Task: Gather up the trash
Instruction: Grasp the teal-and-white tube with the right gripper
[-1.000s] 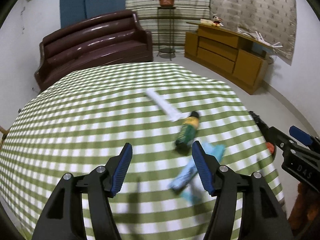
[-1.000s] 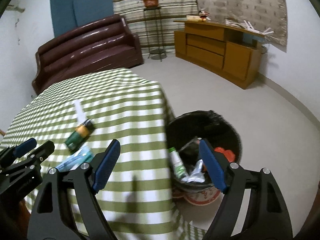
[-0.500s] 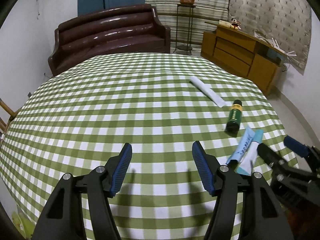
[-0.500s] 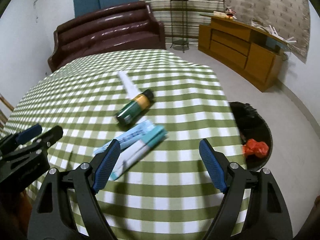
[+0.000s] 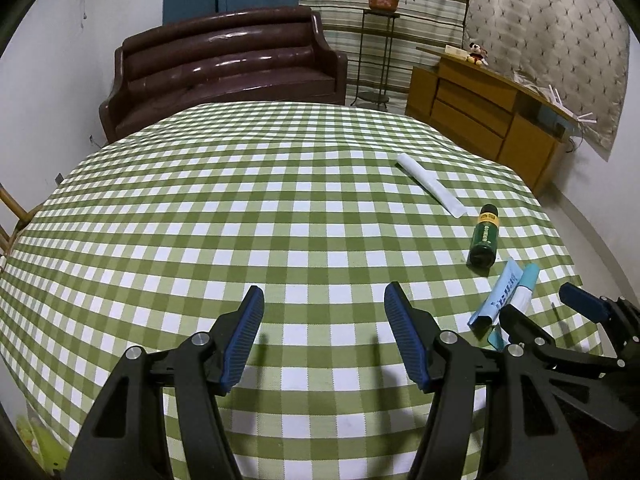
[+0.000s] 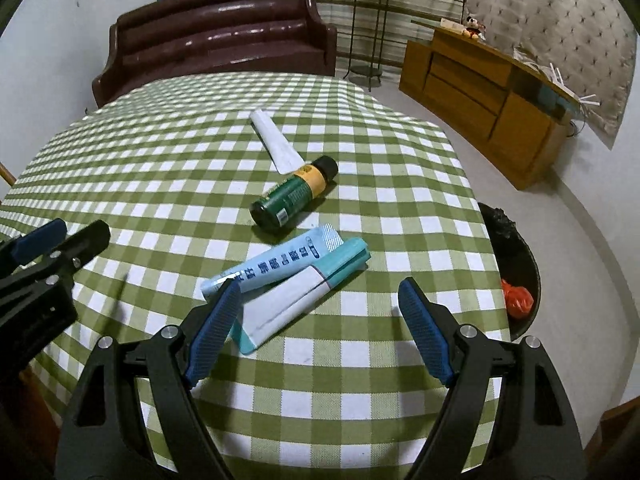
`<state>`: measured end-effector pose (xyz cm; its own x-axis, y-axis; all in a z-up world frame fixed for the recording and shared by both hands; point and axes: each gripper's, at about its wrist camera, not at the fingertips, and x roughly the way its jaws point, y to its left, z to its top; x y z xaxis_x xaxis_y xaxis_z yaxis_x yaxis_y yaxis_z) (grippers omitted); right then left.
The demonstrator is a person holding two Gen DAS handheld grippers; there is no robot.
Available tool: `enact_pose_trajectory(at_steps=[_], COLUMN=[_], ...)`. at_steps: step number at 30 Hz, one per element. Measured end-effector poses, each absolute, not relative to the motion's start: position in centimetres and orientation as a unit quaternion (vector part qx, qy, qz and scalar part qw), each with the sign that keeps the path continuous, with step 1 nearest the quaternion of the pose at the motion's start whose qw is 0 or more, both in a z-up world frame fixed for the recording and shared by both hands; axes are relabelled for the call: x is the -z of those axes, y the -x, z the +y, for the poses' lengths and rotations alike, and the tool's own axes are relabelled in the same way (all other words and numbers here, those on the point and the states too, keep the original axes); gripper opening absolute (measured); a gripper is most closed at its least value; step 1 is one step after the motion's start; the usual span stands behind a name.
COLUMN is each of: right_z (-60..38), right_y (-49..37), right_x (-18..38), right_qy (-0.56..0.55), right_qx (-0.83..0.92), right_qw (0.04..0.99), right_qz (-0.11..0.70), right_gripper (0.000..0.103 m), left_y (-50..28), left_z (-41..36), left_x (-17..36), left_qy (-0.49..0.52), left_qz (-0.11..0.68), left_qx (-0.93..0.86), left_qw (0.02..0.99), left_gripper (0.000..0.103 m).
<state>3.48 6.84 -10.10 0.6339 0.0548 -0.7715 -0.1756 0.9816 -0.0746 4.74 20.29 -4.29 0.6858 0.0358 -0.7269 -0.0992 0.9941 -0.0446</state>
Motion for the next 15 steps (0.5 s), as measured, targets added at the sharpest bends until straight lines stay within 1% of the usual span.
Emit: enact_pose_trajectory(at_steps=[4,15], right_z=[5.7,2.4], right_y=[-3.8,-3.9], right_x=[10.4,9.8], right_qy=[0.059,0.034], right_qx=[-0.055,-0.02], right_qw=[0.896,0.902], right_qz=[0.437,0.429], right_gripper=[0.079,0.079], left_y=[-4.7,-4.9], left_z=[20.5,20.7], left_x=[4.4,4.6], left_qy=[0.042,0.044], left_qz=[0.396,0.399], left_qx=[-0.034,-0.027], left_qw=[0.917,0.915], left_gripper=[0.061,0.062])
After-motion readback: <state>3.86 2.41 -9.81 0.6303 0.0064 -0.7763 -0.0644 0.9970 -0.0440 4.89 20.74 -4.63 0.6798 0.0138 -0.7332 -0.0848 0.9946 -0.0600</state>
